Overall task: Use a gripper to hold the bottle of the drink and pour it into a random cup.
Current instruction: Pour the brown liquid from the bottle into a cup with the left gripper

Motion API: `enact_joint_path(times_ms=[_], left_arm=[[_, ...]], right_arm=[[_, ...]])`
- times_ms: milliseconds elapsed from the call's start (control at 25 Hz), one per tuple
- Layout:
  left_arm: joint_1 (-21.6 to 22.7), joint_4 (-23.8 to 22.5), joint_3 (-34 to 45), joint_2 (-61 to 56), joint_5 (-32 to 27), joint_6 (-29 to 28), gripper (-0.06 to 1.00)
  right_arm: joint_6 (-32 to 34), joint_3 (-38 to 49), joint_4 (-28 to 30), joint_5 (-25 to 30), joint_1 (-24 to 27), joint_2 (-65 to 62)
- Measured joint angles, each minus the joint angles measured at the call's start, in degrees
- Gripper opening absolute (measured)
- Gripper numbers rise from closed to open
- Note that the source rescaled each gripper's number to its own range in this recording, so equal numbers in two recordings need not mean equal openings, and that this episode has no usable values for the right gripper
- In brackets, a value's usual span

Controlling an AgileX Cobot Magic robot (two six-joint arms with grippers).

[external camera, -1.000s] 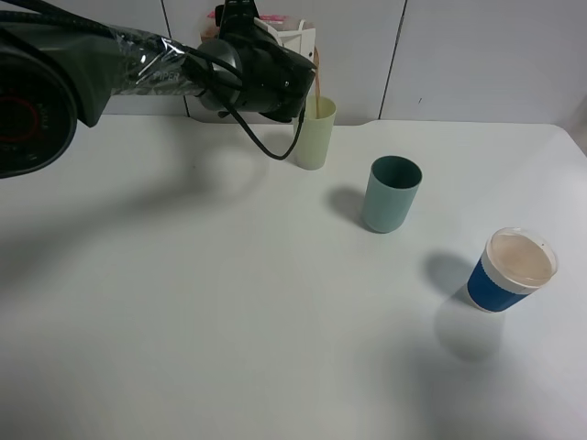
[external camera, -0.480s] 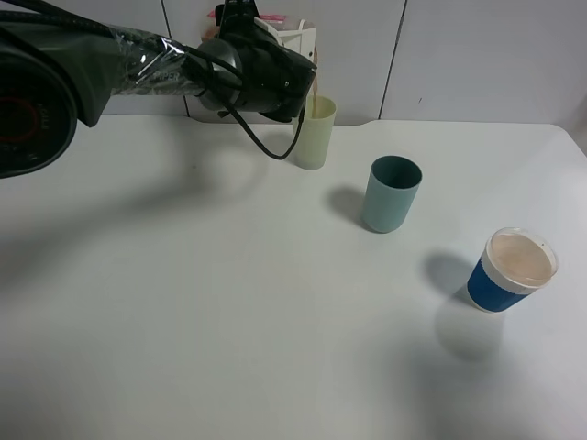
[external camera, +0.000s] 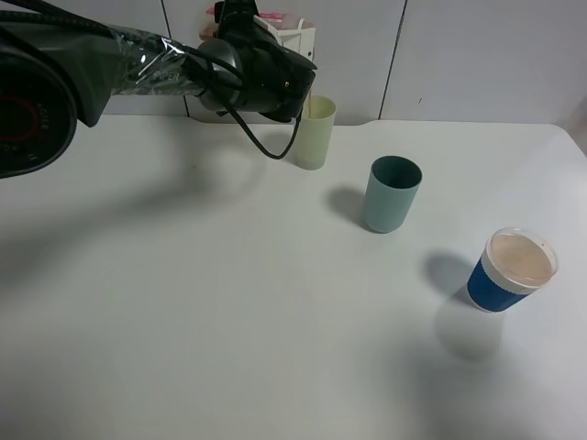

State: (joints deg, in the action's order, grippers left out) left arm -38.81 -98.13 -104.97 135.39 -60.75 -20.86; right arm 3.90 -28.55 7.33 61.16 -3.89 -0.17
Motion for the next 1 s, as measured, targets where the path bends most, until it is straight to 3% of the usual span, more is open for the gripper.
enact_joint_path(times_ms=[1000], left_arm=[[0.0, -0.6, 0.0, 0.0, -0.6, 1.5, 0.0]], right_arm=[[0.0, 0.0, 0.0, 0.0, 0.0, 0.0]])
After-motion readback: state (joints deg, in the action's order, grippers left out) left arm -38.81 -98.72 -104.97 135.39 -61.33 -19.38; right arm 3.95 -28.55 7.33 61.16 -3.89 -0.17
